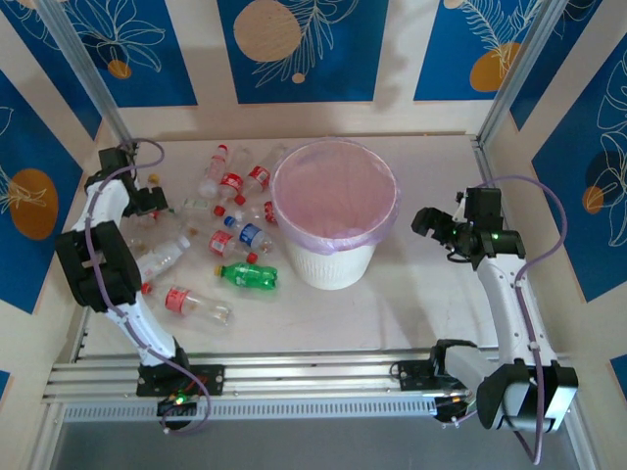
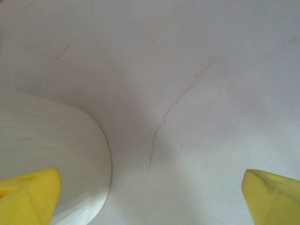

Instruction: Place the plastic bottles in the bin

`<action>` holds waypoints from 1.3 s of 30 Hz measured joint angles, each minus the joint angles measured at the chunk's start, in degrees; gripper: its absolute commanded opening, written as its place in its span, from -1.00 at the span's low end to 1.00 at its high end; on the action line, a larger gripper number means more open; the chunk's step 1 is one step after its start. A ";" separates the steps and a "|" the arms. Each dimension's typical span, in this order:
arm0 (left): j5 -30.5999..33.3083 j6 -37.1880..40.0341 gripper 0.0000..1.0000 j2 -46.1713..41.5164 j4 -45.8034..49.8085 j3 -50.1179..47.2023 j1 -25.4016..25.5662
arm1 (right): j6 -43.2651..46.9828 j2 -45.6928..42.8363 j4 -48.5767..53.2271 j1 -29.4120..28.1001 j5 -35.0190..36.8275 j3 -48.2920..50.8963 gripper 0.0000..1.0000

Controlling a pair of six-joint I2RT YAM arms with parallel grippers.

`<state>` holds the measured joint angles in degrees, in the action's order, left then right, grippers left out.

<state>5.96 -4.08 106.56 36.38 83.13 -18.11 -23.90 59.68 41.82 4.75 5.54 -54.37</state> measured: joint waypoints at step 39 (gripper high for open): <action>-3.08 -0.59 0.07 -8.59 4.92 0.26 -1.64 | 0.39 -5.95 2.82 0.55 0.11 -3.63 0.99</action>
<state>2.87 -4.67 97.97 41.30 83.40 -19.75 -23.51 53.74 44.64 5.30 5.65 -58.00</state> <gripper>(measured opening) 0.567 0.999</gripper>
